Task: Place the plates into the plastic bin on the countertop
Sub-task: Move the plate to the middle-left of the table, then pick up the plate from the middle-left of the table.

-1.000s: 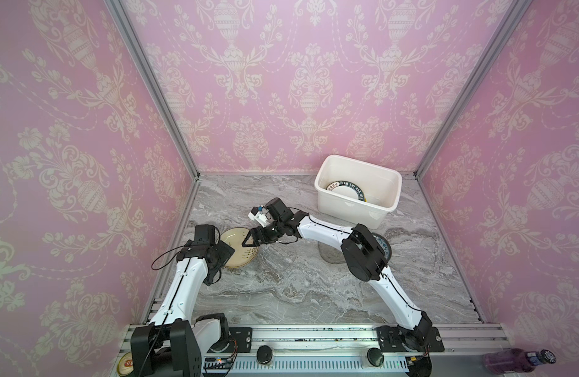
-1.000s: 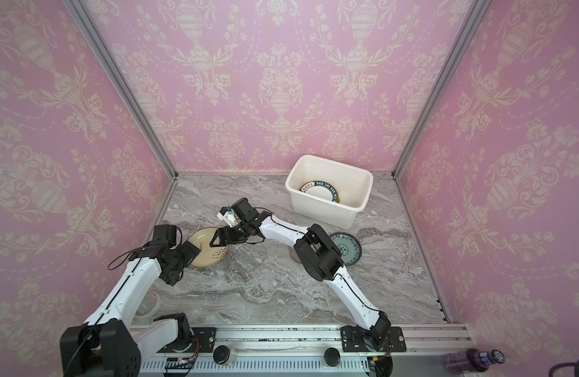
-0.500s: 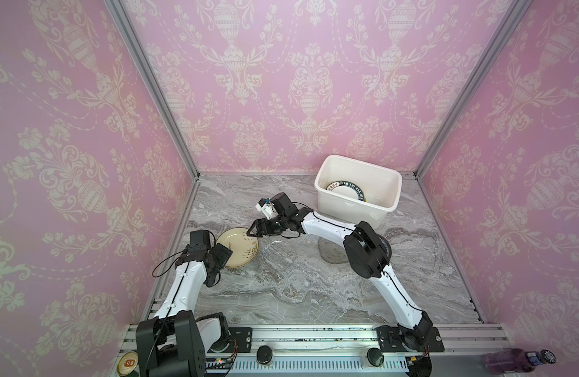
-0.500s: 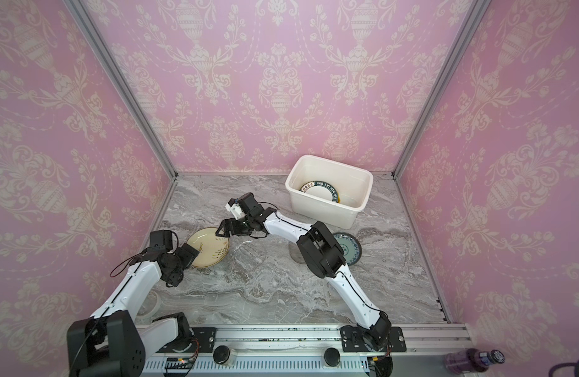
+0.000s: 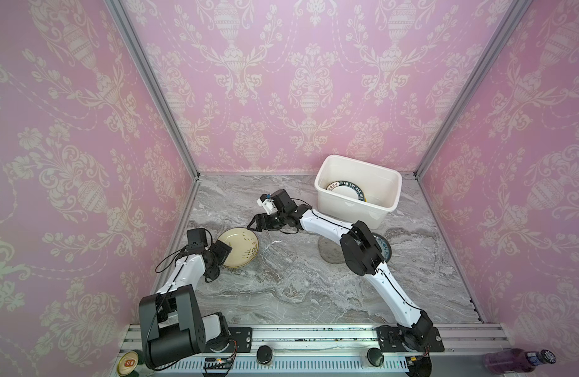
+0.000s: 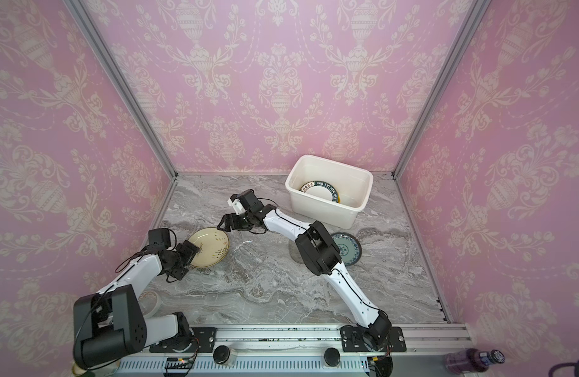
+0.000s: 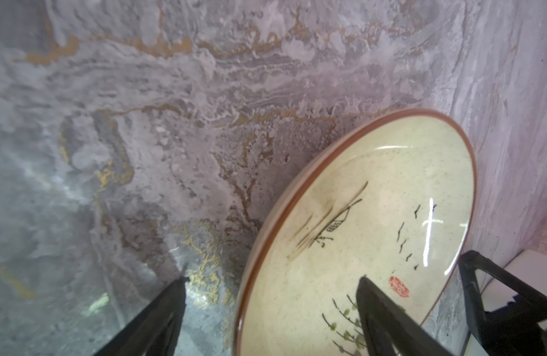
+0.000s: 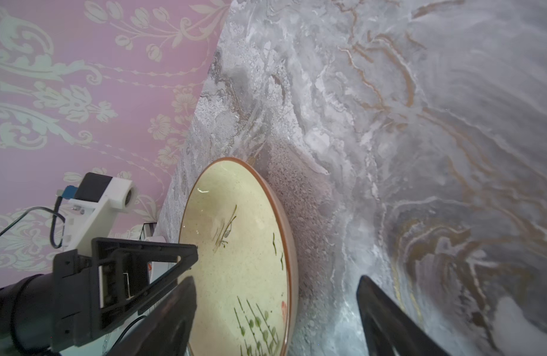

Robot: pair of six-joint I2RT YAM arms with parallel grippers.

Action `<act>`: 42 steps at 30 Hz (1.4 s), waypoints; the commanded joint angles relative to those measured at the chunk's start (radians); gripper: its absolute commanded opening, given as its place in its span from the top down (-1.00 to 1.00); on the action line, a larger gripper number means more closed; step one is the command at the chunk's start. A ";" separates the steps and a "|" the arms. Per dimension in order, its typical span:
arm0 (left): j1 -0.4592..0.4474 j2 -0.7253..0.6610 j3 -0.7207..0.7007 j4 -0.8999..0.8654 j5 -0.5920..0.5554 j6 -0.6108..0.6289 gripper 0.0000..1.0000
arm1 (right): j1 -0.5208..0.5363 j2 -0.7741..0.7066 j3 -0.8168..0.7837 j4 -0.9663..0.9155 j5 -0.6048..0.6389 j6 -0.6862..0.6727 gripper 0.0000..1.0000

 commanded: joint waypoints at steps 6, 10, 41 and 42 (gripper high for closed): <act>0.017 0.105 0.036 0.083 0.110 0.089 -0.56 | 0.018 0.066 0.056 0.003 -0.035 0.047 -0.60; 0.017 0.143 0.057 0.108 0.156 0.123 -0.48 | 0.031 0.088 0.069 0.014 -0.054 0.056 -0.60; 0.017 0.156 0.015 0.302 0.330 0.077 -0.31 | 0.031 0.083 0.027 0.228 -0.288 0.134 -0.25; 0.015 0.155 0.015 0.302 0.331 0.074 -0.31 | 0.031 0.085 0.027 0.229 -0.289 0.138 -0.24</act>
